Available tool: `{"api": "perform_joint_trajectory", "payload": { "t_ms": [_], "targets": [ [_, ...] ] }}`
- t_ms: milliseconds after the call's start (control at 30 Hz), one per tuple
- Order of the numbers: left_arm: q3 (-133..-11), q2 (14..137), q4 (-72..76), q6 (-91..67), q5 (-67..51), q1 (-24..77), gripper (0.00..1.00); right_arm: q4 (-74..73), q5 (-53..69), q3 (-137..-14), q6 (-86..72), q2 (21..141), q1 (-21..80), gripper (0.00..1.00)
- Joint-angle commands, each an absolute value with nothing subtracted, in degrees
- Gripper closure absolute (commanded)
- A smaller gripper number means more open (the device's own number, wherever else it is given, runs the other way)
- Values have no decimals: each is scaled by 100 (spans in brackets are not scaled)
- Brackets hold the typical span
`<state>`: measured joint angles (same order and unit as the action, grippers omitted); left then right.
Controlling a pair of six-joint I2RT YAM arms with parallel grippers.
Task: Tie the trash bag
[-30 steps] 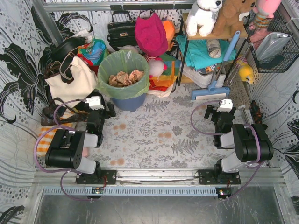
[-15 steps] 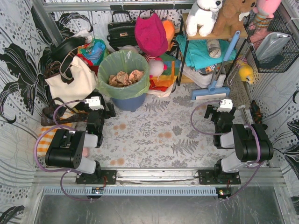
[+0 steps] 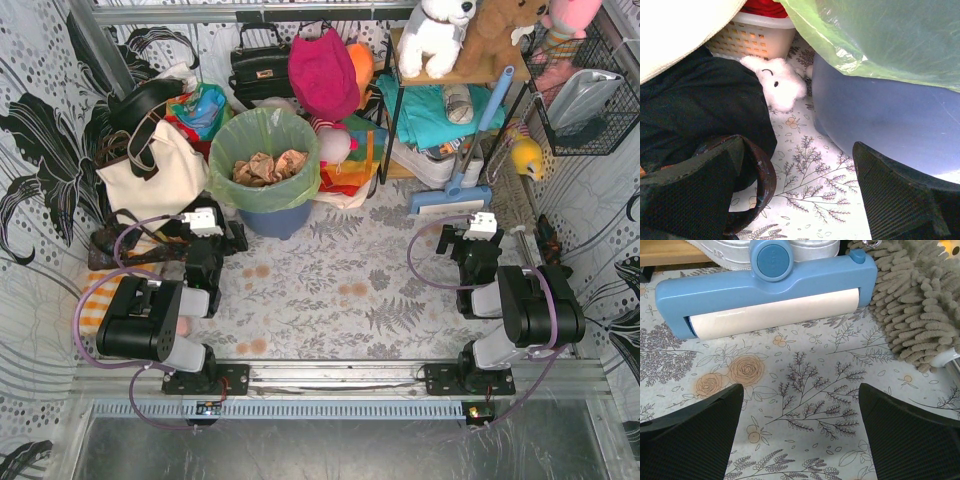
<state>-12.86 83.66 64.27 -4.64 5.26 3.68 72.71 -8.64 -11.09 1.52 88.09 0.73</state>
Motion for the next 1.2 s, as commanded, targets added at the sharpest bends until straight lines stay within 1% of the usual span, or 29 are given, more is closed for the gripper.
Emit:
{"api": "perform_joint_trajectory", "payload": {
  "t_ms": [0, 233, 367, 900, 1033, 1167],
  "targets": [
    [-1240, 8392, 6857, -417, 453, 334, 2, 7416, -739, -1141, 228, 8801, 116, 3],
    [-1250, 8415, 6855, -528, 671, 318, 2, 7431, -805, -1127, 199, 8803, 114, 3],
    [-1247, 8411, 6856, -527, 668, 316, 2, 7497, -991, -1098, 143, 8807, 119, 3],
    [-1117, 8322, 7039, -442, 609, 327, 2, 7443, -1051, -1112, 167, 8769, 115, 3],
    [-907, 7910, 7076, -342, 686, 455, 2, 6855, -994, -1193, 220, 8280, 114, 3],
    [-964, 7219, 6228, -230, 869, 719, 2, 5964, -987, -1318, 141, 7516, 119, 3]
  ]
}}
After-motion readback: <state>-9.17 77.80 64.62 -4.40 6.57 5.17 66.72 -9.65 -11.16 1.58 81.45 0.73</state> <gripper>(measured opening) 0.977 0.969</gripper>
